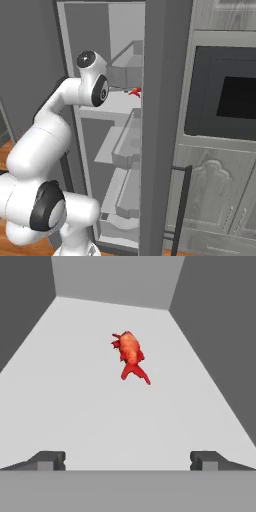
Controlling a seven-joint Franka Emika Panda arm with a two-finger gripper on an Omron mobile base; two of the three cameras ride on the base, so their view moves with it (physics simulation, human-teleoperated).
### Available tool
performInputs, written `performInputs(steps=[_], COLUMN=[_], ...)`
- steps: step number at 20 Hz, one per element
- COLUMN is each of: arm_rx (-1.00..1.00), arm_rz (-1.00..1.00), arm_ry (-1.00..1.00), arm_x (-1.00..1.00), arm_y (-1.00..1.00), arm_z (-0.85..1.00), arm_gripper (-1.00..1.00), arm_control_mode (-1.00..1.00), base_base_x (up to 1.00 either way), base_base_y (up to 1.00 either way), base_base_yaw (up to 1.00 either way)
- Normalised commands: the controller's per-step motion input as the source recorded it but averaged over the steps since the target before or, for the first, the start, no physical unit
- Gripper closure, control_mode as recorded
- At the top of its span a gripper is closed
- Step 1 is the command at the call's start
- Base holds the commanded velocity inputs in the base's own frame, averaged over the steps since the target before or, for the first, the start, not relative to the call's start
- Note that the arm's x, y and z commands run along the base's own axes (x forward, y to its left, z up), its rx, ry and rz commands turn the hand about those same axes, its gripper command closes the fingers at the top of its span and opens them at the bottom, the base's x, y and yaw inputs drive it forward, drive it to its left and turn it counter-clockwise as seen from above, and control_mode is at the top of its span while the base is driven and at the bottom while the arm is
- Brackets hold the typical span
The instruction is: Take the fish from the fridge and place it on the digital scale on the counter by the fridge. Wait a few seconds for a reading, then move it to the plate on the dining counter.
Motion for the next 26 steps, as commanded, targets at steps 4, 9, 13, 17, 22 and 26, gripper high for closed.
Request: performInputs(steps=[4,9,13,17,22,26], arm_rx=[0.00,0.00,0.00,0.00,0.01,0.01], arm_rz=[0.00,0.00,0.00,0.00,0.00,0.00], arm_ry=[0.00,0.00,0.00,0.00,0.00,0.00], arm_x=[0.71,0.70,0.67,0.60,0.50,0.53], arm_y=[-0.10,-0.09,-0.09,-0.10,-0.12,-0.15], arm_z=[-0.01,-0.16,-0.26,-0.28,-0.28,-0.26], arm_gripper=[-1.00,-1.00,-1.00,-1.00,-1.00,-1.00], arm_control_mode=[-1.00,-1.00,-1.00,-1.00,-1.00,-1.00], base_base_x=[0.00,0.00,0.00,0.00,0.00,0.00], base_base_y=[0.00,0.00,0.00,0.00,0.00,0.00], base_base_yaw=[0.00,0.00,0.00,0.00,0.00,0.00])
